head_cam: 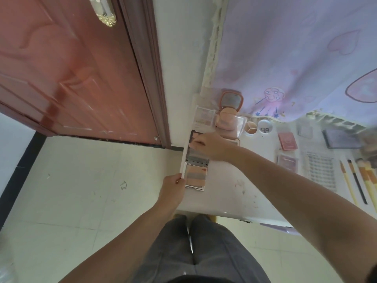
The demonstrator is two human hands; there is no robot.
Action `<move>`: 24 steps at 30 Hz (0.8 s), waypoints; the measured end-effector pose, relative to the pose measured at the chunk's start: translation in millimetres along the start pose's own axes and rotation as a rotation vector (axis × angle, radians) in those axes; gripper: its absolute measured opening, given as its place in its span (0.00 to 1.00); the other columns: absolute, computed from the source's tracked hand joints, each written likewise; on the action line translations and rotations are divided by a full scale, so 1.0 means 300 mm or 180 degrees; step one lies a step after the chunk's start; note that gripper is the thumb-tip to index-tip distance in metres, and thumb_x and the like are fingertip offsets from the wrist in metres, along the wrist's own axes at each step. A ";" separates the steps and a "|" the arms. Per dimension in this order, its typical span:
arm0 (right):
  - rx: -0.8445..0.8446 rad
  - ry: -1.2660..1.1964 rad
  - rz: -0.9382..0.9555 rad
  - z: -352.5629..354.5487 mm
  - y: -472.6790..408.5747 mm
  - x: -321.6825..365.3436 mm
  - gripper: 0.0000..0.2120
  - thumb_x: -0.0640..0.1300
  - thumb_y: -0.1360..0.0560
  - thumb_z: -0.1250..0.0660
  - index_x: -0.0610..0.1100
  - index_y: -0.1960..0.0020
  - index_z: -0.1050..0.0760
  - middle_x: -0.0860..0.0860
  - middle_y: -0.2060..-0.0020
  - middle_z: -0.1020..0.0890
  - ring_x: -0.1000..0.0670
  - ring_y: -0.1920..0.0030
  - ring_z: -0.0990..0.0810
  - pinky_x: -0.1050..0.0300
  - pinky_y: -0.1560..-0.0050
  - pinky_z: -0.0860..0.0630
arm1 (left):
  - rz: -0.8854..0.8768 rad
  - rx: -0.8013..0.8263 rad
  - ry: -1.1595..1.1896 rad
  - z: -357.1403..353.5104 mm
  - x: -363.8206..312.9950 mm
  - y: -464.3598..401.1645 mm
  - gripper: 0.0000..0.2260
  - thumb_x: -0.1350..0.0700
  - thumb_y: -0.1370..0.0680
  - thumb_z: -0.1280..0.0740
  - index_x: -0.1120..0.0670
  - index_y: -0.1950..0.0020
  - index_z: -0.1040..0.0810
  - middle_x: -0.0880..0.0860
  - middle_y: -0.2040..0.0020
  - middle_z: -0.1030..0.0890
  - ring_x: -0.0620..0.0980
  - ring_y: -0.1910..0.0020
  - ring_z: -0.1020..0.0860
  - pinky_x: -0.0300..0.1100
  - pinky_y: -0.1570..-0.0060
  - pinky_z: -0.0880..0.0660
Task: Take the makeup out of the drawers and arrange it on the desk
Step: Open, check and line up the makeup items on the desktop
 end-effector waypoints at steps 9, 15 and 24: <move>-0.1048 -0.0336 -0.0677 0.167 0.317 -0.326 0.09 0.45 0.21 0.38 0.45 0.46 0.21 0.50 0.53 0.17 0.50 0.51 0.20 0.63 0.52 0.29 | -0.1810 -0.0156 -0.0812 -0.156 -0.133 0.072 0.11 0.61 0.20 0.41 0.45 0.43 0.29 0.41 0.48 0.29 0.36 0.48 0.29 0.27 0.46 0.33; -0.0389 0.1045 -0.1375 0.187 0.518 -0.662 0.18 0.50 0.23 0.37 0.47 0.35 0.29 0.47 0.32 0.31 0.45 0.35 0.30 0.52 0.38 0.31 | -0.1314 0.1090 -0.1014 -0.560 -0.280 0.003 0.17 0.58 0.18 0.45 0.54 0.29 0.33 0.51 0.38 0.27 0.48 0.38 0.29 0.33 0.41 0.36; -0.0892 0.1739 -0.0352 0.117 0.493 -0.795 0.19 0.55 0.24 0.39 0.45 0.38 0.31 0.48 0.39 0.28 0.44 0.38 0.29 0.53 0.40 0.36 | -0.0485 0.0514 -0.0275 -0.801 -0.432 -0.095 0.13 0.62 0.22 0.43 0.47 0.63 0.33 0.60 0.51 0.23 0.51 0.55 0.28 0.47 0.51 0.30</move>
Point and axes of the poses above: each hand's wrist, its own y-axis away from the middle knuckle, its own z-axis out of the back of the hand, x = y × z, the point moved 3 cm from there along -y, towards the middle knuckle
